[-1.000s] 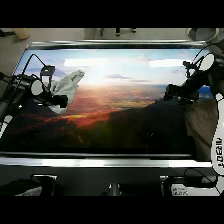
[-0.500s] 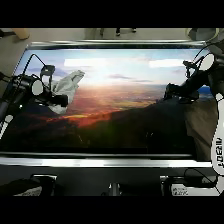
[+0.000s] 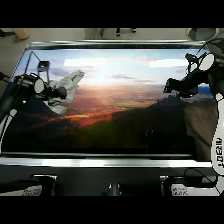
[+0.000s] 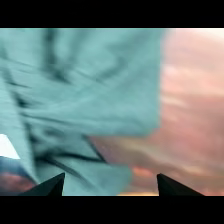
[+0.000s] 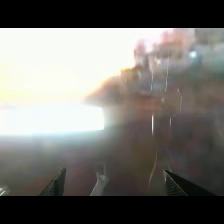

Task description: Fold the shirts.

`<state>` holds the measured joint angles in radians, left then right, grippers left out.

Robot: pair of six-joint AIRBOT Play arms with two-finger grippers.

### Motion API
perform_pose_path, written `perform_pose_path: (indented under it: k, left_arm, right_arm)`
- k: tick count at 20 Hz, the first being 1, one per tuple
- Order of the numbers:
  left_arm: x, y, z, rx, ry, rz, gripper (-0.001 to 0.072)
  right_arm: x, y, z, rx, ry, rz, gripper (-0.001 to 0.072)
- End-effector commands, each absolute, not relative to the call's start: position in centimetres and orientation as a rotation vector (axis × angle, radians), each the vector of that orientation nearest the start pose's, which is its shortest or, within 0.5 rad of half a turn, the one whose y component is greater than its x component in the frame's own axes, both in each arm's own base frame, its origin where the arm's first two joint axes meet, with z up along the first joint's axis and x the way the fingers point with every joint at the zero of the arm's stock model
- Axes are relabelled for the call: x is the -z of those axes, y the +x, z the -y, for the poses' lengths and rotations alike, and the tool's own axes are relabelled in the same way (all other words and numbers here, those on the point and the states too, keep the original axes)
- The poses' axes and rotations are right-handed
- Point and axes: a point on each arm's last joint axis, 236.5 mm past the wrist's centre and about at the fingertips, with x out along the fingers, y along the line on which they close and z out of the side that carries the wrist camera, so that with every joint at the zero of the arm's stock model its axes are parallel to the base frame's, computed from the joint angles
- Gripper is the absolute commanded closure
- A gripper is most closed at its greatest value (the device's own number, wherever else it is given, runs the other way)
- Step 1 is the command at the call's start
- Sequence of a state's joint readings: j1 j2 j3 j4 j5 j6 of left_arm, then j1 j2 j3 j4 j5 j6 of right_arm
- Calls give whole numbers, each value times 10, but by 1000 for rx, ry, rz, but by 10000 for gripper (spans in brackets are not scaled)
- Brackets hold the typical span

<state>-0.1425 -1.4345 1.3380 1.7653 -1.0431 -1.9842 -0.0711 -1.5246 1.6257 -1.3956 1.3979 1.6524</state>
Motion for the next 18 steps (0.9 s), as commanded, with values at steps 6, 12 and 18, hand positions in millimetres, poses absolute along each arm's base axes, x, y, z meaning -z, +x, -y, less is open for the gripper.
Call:
perform_pose_path:
  k: [6, 12, 18]
  left_arm:
    - [66, 483, -58, -344, -731, -1173, 7]
    - [6, 531, 1, -92, -678, -978, 678]
    - [-339, 430, 128, 369, -341, -276, 678]
  right_arm:
    - [-62, 452, -9, -14, 254, -1255, 82]
    - [-75, 447, -10, -56, 205, -1238, 114]
    - [-182, 425, -13, -79, 176, -969, 114]
